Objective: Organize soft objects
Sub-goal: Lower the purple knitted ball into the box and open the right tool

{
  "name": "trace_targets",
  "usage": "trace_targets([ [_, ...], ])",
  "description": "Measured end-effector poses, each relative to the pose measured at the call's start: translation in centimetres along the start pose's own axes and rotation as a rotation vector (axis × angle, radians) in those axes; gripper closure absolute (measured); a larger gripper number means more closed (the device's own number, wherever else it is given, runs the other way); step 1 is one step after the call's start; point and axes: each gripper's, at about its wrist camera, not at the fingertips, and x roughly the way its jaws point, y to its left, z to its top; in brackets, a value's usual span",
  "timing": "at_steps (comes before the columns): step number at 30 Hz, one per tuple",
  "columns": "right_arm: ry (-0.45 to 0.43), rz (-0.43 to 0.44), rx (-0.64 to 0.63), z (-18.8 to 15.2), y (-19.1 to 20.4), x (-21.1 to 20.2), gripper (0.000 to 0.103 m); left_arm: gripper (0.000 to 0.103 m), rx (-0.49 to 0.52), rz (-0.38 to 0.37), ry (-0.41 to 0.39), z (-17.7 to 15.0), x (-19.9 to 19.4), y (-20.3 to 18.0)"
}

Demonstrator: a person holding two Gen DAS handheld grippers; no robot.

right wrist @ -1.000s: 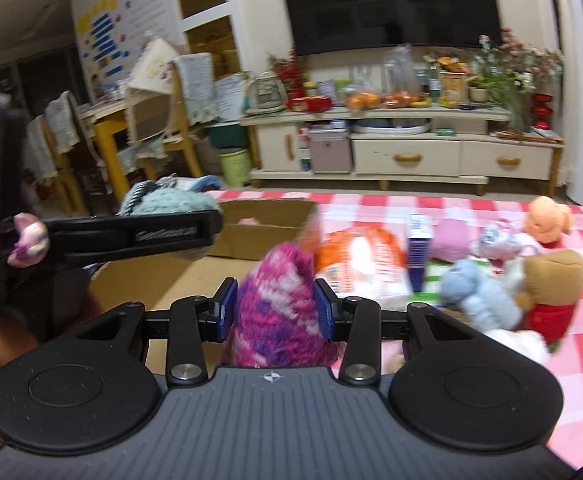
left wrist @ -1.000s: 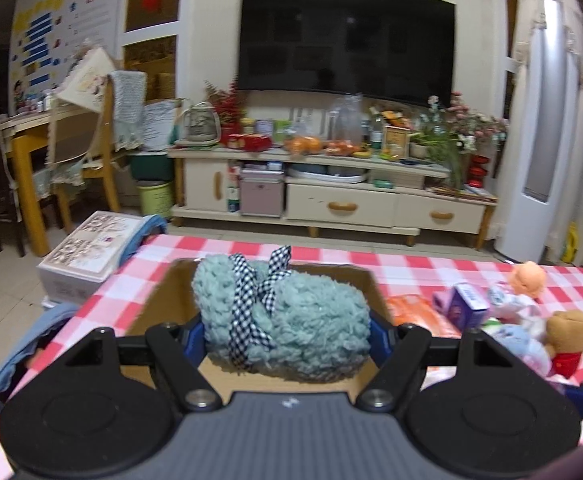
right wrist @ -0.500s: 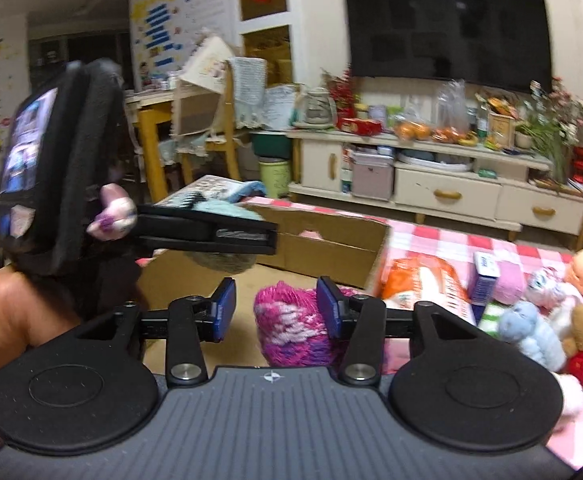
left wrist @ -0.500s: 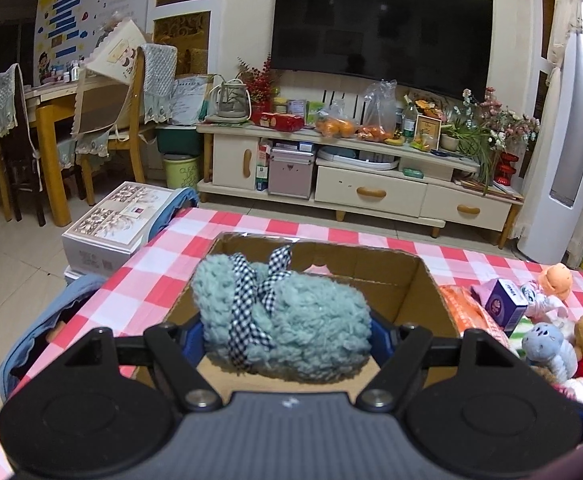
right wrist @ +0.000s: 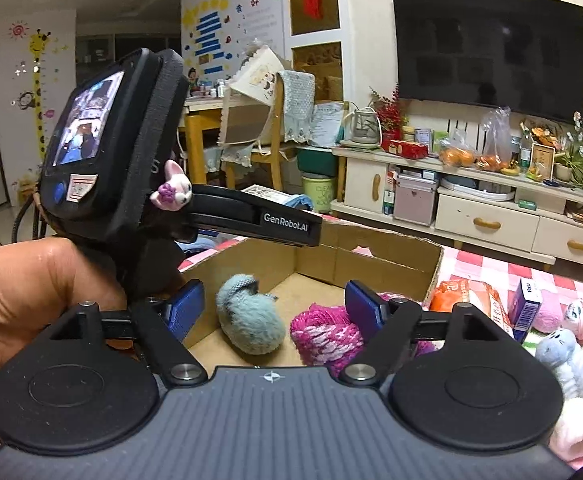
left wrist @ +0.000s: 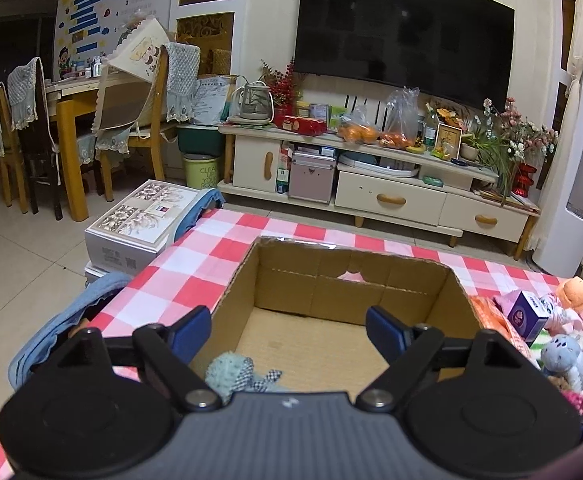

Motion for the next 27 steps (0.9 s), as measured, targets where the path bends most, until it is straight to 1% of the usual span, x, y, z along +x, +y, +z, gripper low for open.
trace_targets([
  [1, -0.002, 0.007, 0.004, 0.0, 0.0, -0.1, 0.006, 0.018, 0.001, 0.0, 0.002, 0.0, 0.0, 0.0],
  [3, -0.009, 0.017, 0.012, 0.1, -0.4, -0.1, 0.006, 0.012, -0.001, 0.002, 0.005, 0.0, 0.2, 0.1],
  [5, -0.02, 0.03, 0.019, 0.2, -0.6, -0.2, 0.005, 0.009, -0.003, 0.001, 0.008, 0.1, 0.2, 0.2],
  [11, -0.065, 0.059, 0.052, 0.3, -1.7, -0.7, 0.004, 0.009, 0.004, 0.0, -0.005, 0.2, -0.1, 0.2],
  [14, -0.074, 0.048, 0.064, 0.1, -2.0, -0.4, 0.003, 0.007, -0.002, 0.005, 0.0, 0.2, 0.0, 0.3],
  [17, -0.08, 0.019, 0.074, -0.1, -2.4, -0.2, 0.003, 0.005, -0.007, 0.008, 0.003, 0.2, 0.0, 0.4],
  [21, -0.087, -0.044, 0.115, -0.3, -3.0, -0.3, 0.002, 0.002, -0.005, 0.009, 0.002, 0.2, 0.0, 0.3],
  [27, -0.065, -0.15, 0.192, -0.5, -4.4, -0.8, 0.001, 0.001, 0.013, 0.006, 0.005, 0.2, -0.1, -0.5],
])
